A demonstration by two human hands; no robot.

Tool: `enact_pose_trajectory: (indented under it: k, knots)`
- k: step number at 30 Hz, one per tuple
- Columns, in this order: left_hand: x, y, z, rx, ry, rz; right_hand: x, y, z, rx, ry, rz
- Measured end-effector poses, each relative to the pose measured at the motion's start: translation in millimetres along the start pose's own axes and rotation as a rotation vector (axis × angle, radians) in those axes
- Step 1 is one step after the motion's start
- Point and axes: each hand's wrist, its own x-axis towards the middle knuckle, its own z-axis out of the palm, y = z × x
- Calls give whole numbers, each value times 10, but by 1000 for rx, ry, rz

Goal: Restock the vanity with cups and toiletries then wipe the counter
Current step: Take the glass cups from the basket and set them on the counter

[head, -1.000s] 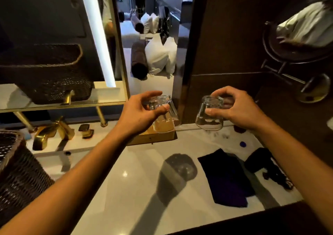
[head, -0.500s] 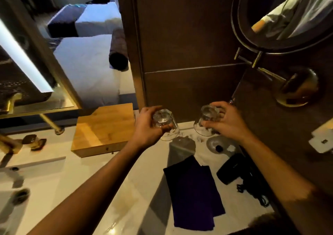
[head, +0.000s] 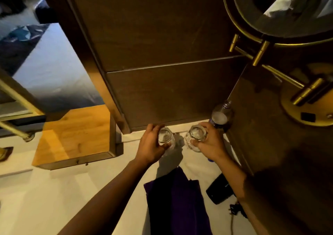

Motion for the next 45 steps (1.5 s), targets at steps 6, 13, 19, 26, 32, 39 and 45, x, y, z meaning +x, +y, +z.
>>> enact_pose_trajectory:
  k: [6, 13, 19, 26, 32, 39, 45]
  knots:
    - [159, -81, 269, 80, -68, 12, 218, 198, 182, -32, 16, 36]
    - [201, -165, 427, 119, -75, -24, 338, 330, 328, -80, 7, 27]
    - [219, -252, 446, 95, -48, -40, 303, 445, 385, -136, 25, 34]
    - [255, -255, 496, 91, -10, -28, 369, 422, 436, -162, 46, 40]
    - [280, -219, 537, 46, 43, -62, 417, 426, 471, -167, 42, 47]
    - [300, -265, 540, 42, 33, -42, 408, 443, 484, -158, 36, 63]
    - [286, -226, 505, 48, -1, -69, 343, 363, 470, -161, 29, 85]
